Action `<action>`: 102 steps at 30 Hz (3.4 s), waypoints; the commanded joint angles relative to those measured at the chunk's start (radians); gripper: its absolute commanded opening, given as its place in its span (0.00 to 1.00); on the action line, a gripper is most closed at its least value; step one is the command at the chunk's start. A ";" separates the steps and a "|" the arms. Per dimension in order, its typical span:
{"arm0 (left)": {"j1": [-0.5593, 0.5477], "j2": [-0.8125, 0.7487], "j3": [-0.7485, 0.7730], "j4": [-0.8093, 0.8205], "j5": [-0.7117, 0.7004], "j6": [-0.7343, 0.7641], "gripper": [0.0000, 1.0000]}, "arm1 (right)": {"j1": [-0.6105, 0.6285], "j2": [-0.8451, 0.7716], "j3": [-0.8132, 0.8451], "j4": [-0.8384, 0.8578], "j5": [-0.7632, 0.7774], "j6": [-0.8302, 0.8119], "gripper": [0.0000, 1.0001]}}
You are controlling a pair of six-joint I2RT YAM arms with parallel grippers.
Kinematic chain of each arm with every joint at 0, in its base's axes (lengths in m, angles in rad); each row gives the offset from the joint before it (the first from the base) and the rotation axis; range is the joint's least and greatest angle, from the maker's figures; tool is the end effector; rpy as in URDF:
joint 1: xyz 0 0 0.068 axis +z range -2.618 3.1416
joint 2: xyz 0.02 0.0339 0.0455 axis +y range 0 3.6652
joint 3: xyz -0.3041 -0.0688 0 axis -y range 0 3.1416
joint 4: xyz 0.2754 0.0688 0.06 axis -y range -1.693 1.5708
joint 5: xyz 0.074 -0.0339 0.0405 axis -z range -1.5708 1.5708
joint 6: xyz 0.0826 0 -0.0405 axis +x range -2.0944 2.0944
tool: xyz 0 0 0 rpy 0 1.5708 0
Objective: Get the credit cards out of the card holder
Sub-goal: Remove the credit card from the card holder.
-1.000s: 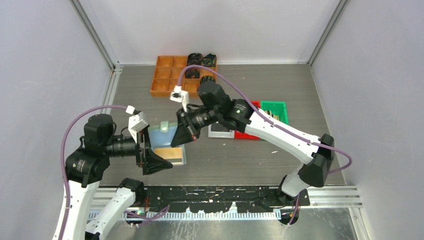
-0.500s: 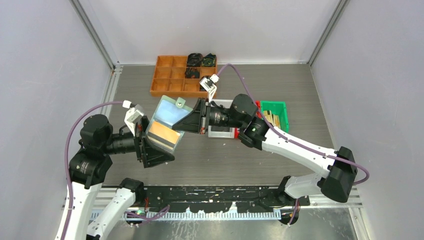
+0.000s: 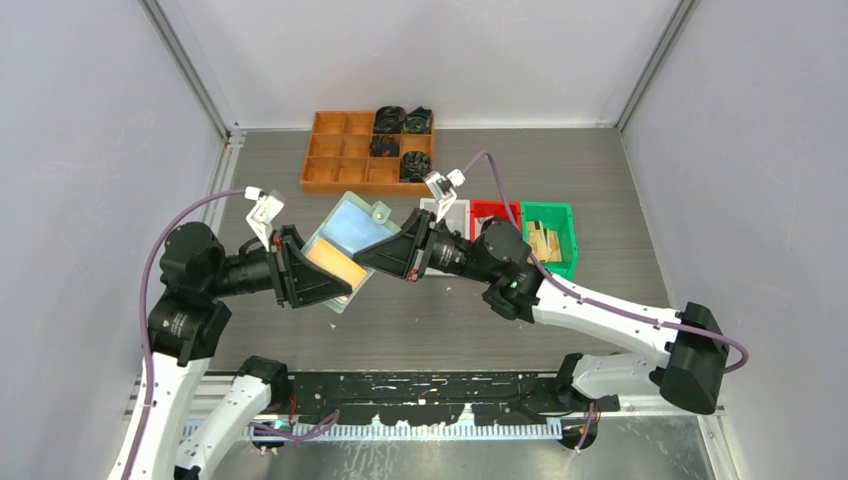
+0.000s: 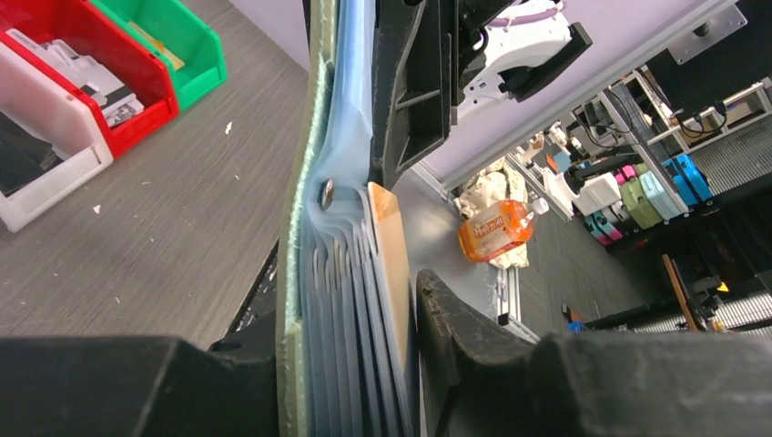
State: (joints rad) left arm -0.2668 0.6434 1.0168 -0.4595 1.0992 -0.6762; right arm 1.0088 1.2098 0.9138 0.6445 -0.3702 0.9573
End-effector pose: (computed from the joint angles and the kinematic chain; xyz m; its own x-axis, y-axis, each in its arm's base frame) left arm 0.0986 -0.1032 0.4427 -0.6755 -0.1101 -0.7291 0.7093 0.1735 -0.6833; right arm 0.1535 0.2998 0.4266 -0.6884 0.3373 -0.6421 -0.7073 -0.1159 0.6974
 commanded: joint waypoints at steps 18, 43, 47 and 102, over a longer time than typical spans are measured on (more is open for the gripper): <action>0.020 0.138 0.229 -0.552 0.146 0.604 0.00 | -0.029 -0.074 0.261 -0.561 -0.128 -0.299 0.55; 0.020 0.080 0.177 -0.341 0.003 0.424 0.67 | -0.048 -0.035 0.224 -0.320 -0.078 -0.154 0.01; 0.019 0.047 0.143 -0.246 -0.039 0.336 0.70 | -0.048 -0.045 0.175 -0.251 -0.047 -0.117 0.01; 0.021 0.087 0.155 -0.258 -0.440 0.468 0.01 | -0.122 -0.350 0.127 -0.587 0.265 -0.210 0.82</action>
State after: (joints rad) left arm -0.2485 0.6975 1.1175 -0.6044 0.7753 -0.3641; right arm 0.9264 0.9077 0.8879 0.2779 -0.1715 0.8444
